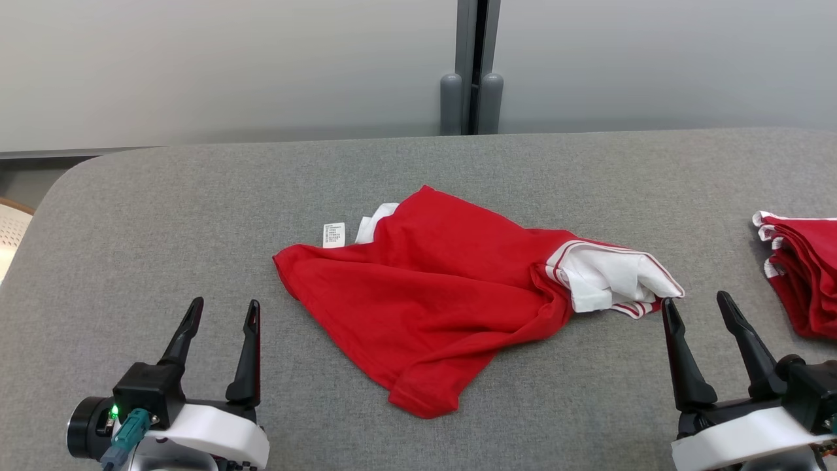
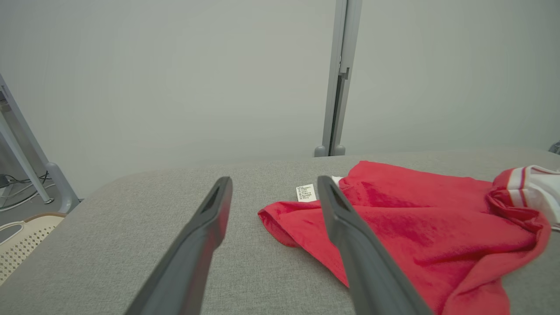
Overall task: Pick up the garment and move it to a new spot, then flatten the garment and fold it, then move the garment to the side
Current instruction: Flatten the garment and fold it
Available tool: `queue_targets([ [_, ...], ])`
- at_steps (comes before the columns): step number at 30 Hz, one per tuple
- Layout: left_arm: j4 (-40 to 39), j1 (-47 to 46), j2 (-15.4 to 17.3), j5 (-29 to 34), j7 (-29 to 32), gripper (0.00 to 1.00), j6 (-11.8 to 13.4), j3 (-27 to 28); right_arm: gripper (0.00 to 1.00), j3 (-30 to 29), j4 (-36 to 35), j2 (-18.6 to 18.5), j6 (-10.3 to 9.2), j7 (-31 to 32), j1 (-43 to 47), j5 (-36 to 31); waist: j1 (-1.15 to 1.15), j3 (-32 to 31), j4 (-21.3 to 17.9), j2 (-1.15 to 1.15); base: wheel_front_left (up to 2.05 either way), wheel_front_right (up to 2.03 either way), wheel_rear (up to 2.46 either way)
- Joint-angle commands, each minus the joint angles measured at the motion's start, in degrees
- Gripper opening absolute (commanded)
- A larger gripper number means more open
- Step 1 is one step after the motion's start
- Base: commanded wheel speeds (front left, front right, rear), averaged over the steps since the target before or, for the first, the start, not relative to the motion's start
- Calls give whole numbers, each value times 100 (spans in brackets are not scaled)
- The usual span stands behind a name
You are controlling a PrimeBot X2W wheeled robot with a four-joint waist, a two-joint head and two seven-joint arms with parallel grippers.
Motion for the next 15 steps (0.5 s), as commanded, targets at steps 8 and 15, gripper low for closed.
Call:
queue_targets([
  [8, -15, -39, 43, -24, -29, 100, 22, -21, 100, -15, 105, -76, -1, -47, -23, 60, 0, 7, 16, 0, 0, 0, 0],
  [15, -24, -152, 19, -35, -41, 100, 35, -47, 100, -103, 295, -133, -1, -24, -97, 107, 0, 93, 64, 0, 0, 0, 0],
])
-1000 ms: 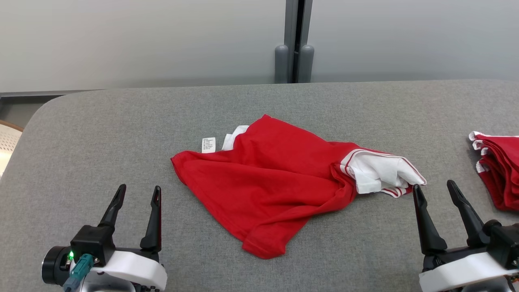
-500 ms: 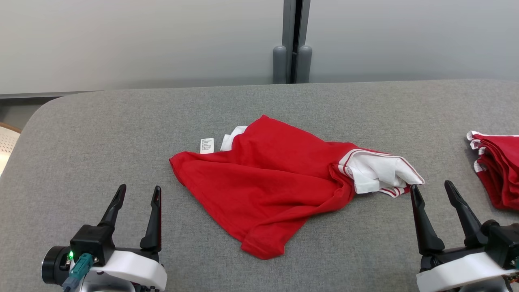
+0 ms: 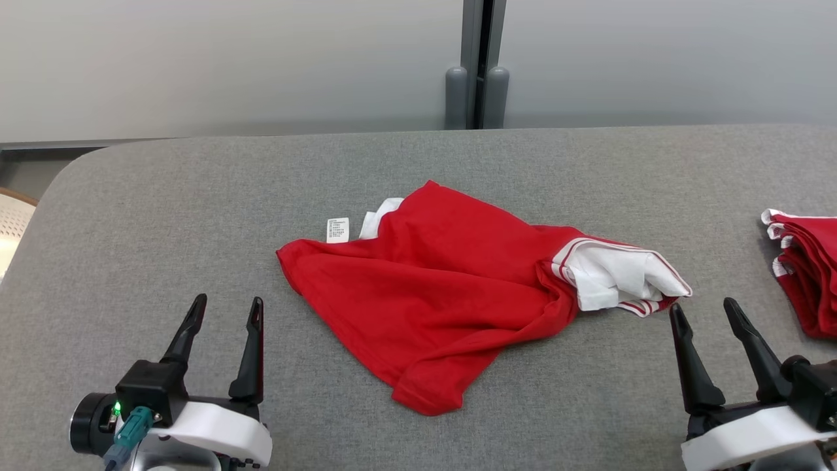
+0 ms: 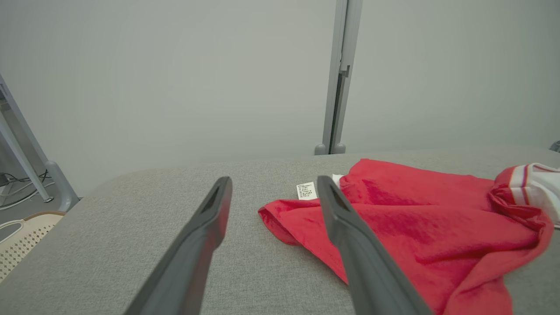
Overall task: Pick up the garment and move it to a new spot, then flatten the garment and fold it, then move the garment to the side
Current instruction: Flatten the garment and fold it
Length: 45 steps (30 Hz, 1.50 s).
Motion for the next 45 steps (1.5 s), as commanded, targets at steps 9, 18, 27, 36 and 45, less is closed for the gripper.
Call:
queue_targets([
  [9, -26, -346, -78, -8, -97, 100, -15, -45, 100, -479, 969, -185, -3, -19, -335, 117, 0, 379, 122, 0, 0, 0, 0],
  [18, 117, -757, -224, 0, -256, 100, -134, -94, 100, -442, 2210, -340, -3, -207, -1399, 94, 0, 918, 200, 0, 0, 0, 0],
  [27, 255, -980, -282, -1, -335, 100, -204, -97, 0, -335, 2652, -577, -3, -421, -2165, 167, 0, 1132, 235, 0, 0, 0, 0],
  [36, 329, -1190, -347, 40, -387, 100, -279, -172, 89, -294, 3512, -852, -3, -335, -3168, 528, 0, 1390, 334, 0, 0, 0, 0],
  [45, 487, -1050, -377, -29, -427, 100, -251, -155, 100, 67, 3569, -886, -3, -1161, -3147, 608, 0, 1237, 280, 0, 0, 0, 0],
])
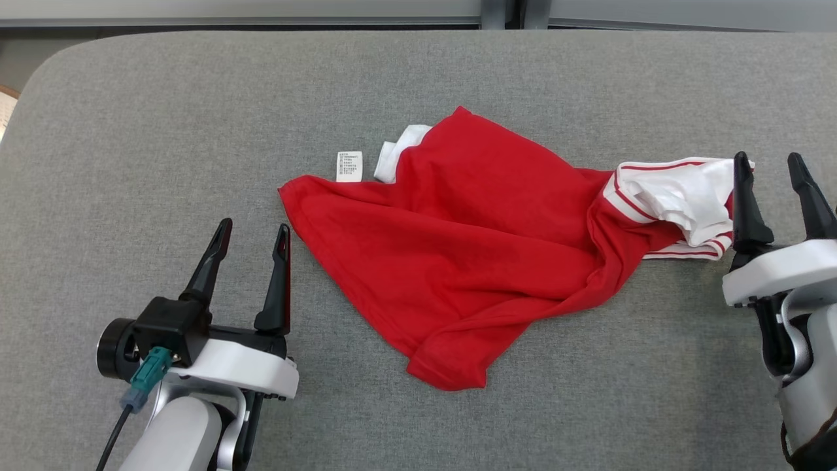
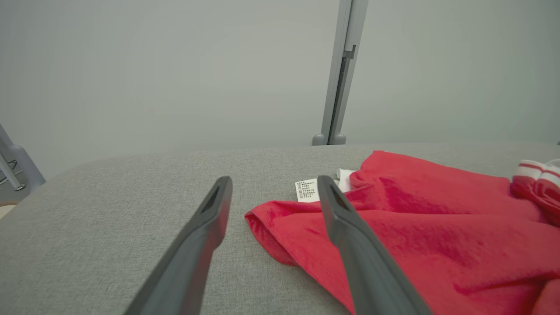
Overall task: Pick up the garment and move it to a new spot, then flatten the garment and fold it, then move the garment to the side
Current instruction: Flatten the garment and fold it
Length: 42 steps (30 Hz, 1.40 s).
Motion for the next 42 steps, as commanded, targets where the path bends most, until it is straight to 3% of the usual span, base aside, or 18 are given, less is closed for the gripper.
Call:
queue_targets([
  [1, 26, 103, 37, -35, -37, 100, 36, 32, 100, 72, -266, -7, -3, -174, 245, -89, 0, -111, -54, 0, 0, 0, 0],
  [9, -19, 289, 172, -49, -8, 100, 126, 96, 100, 22, -1586, 289, -3, -123, 1206, -392, 0, -437, -170, 0, 0, 0, 0],
  [20, -199, 699, 341, -73, 179, 100, 237, 41, 100, -231, -3142, 744, -3, 630, 2664, -636, 0, -848, -293, 0, 0, 0, 0],
  [30, -331, 783, 395, -100, 256, 100, 290, 9, 100, -325, -3624, 898, -3, 910, 2970, -662, 0, -892, -310, 0, 0, 0, 0],
  [42, -345, 751, 387, -128, 274, 100, 277, -56, 100, -315, -3664, 931, -3, 978, 2998, -633, 0, -931, -306, 0, 0, 0, 0],
])
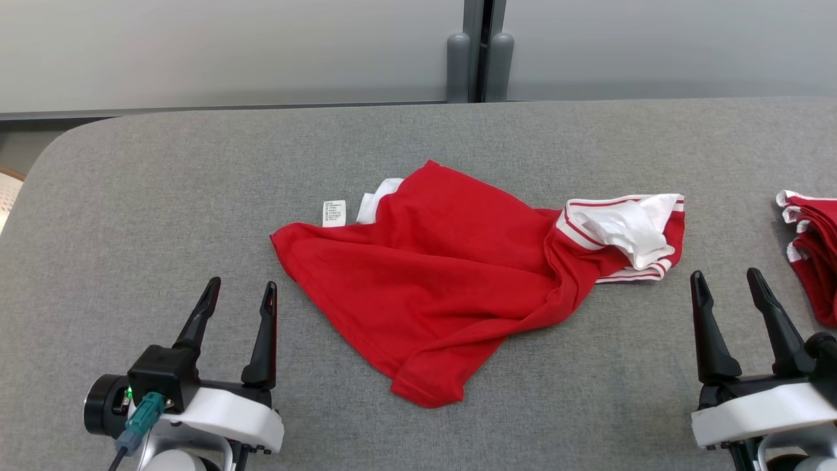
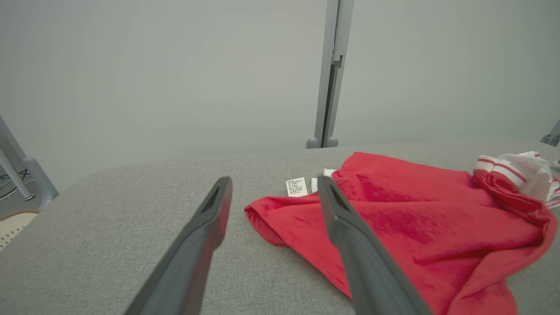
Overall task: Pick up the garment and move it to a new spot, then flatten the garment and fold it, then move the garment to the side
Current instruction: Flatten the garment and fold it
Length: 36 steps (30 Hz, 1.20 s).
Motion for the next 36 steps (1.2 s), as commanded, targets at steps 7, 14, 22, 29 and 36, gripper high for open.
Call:
queue_targets([
  [7, -46, -152, -50, -42, 38, 100, -118, -150, 100, -17, 5, -17, -3, 20, 19, 19, 0, -3, 4, 0, 0, 0, 0],
  [14, 184, -344, -321, -125, 528, 100, -698, -888, 100, 33, -36, -4, -3, 37, -42, 19, 0, 105, -24, 0, 0, 0, 0],
  [22, 1054, -480, -717, -446, 1178, 100, -1138, -1422, 100, 77, 71, -11, -3, -52, -136, 110, 0, 242, -186, 0, 0, 0, 0],
  [29, 1459, -664, -771, -559, 1185, 0, -1406, -1486, 100, 57, 142, 23, -3, -109, -191, 168, 0, 316, -225, 0, 0, 0, 0],
  [36, 1358, -919, -413, -263, 729, 0, -1039, -1140, 100, 2, 195, 67, -3, -157, -238, 262, 0, 352, -179, 0, 0, 0, 0],
])
